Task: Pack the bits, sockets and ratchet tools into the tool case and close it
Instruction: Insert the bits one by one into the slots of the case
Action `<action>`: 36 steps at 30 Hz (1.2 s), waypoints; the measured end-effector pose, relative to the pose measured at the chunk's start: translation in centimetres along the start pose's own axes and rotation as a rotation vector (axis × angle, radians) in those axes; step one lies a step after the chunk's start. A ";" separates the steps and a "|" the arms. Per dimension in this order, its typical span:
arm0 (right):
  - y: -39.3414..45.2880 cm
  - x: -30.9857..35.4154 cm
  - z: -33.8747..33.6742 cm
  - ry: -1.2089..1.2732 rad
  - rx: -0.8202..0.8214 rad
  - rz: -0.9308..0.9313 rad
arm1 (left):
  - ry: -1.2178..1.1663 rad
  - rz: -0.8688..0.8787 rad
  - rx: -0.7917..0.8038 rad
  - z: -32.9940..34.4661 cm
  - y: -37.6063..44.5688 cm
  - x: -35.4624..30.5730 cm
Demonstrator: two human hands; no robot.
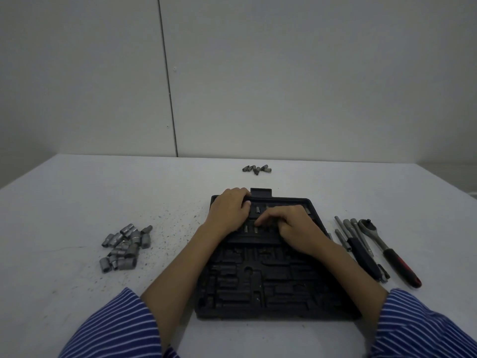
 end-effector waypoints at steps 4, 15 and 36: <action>0.3 0.0 0.0 0.009 0.040 0.017 | -0.018 -0.015 -0.005 0.0 0.3 0.3; 2.2 -0.3 -1.5 -0.154 -0.032 0.104 | -0.057 -0.082 0.029 -0.4 1.7 0.2; 7.2 -2.2 1.3 -0.457 -0.089 0.270 | -0.055 -0.175 -0.017 0.8 6.8 3.0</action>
Point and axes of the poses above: each hand's wrist, its own y-axis towards the middle knuckle, its own z-axis out of the palm, x = y × z, the point moved 6 cm from there along y, towards the middle knuckle, and after that the axes turned 11 degrees about -y, right-handed, at the moved point
